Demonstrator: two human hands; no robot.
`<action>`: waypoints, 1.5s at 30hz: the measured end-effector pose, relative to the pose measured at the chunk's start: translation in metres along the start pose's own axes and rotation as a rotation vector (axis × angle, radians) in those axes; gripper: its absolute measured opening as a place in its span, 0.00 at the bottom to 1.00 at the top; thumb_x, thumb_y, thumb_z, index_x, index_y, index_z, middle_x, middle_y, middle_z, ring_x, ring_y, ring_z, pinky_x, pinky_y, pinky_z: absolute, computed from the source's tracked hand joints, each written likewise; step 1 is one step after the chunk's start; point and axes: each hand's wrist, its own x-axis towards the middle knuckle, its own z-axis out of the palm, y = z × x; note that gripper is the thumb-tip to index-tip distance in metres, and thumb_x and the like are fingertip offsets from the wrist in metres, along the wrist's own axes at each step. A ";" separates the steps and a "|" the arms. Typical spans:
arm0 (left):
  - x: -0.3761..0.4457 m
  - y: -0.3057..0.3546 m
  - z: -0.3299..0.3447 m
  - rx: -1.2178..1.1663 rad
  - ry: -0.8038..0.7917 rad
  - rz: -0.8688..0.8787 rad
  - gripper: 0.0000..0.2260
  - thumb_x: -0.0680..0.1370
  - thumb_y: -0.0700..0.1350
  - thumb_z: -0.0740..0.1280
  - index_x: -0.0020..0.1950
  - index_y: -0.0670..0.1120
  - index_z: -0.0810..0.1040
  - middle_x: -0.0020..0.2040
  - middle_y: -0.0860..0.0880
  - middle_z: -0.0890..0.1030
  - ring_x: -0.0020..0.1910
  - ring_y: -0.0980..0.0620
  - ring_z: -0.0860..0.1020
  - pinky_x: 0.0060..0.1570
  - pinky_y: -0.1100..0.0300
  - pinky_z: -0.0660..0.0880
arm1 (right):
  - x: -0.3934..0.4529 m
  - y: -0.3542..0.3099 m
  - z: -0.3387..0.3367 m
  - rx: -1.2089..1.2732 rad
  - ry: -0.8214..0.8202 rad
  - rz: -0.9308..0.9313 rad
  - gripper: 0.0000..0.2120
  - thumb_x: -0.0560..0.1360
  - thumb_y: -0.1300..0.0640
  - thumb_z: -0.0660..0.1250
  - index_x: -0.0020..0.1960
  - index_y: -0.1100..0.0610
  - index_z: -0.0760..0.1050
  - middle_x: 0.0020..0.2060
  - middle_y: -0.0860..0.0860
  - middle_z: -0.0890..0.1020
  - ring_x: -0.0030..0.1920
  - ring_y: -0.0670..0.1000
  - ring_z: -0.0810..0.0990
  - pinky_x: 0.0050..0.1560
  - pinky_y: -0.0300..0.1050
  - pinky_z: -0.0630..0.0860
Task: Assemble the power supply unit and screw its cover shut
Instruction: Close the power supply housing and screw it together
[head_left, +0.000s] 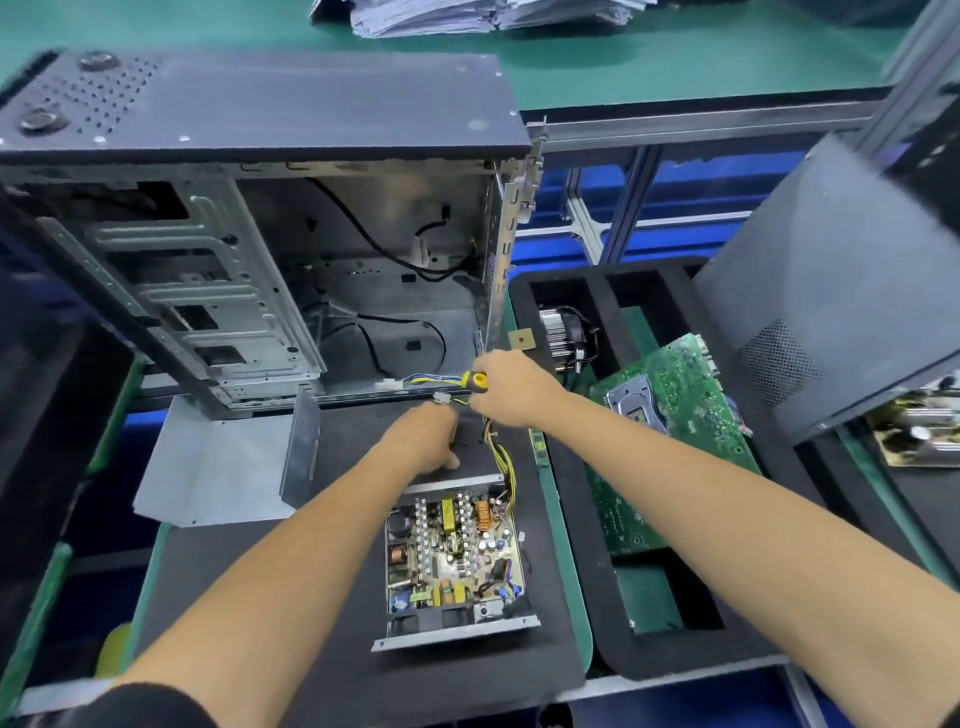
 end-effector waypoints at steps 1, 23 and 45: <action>0.001 0.001 0.000 -0.001 0.007 0.005 0.13 0.72 0.45 0.74 0.52 0.41 0.78 0.53 0.43 0.78 0.52 0.43 0.77 0.45 0.57 0.70 | 0.001 0.000 0.001 0.001 -0.004 -0.006 0.10 0.71 0.59 0.66 0.34 0.57 0.67 0.33 0.52 0.73 0.37 0.57 0.75 0.32 0.44 0.69; -0.038 -0.043 -0.003 -0.186 0.043 -0.150 0.07 0.69 0.38 0.71 0.34 0.47 0.76 0.44 0.44 0.81 0.45 0.45 0.79 0.42 0.57 0.76 | -0.020 -0.027 -0.003 -0.274 -0.004 -0.167 0.06 0.71 0.62 0.64 0.39 0.58 0.67 0.34 0.53 0.72 0.37 0.58 0.75 0.34 0.45 0.69; -0.077 -0.074 0.028 -0.272 0.118 -0.222 0.07 0.72 0.35 0.69 0.39 0.47 0.78 0.47 0.45 0.83 0.49 0.46 0.80 0.47 0.58 0.76 | 0.024 -0.035 0.050 -0.739 -0.229 -0.199 0.03 0.75 0.62 0.65 0.46 0.58 0.71 0.46 0.56 0.78 0.41 0.57 0.74 0.38 0.48 0.71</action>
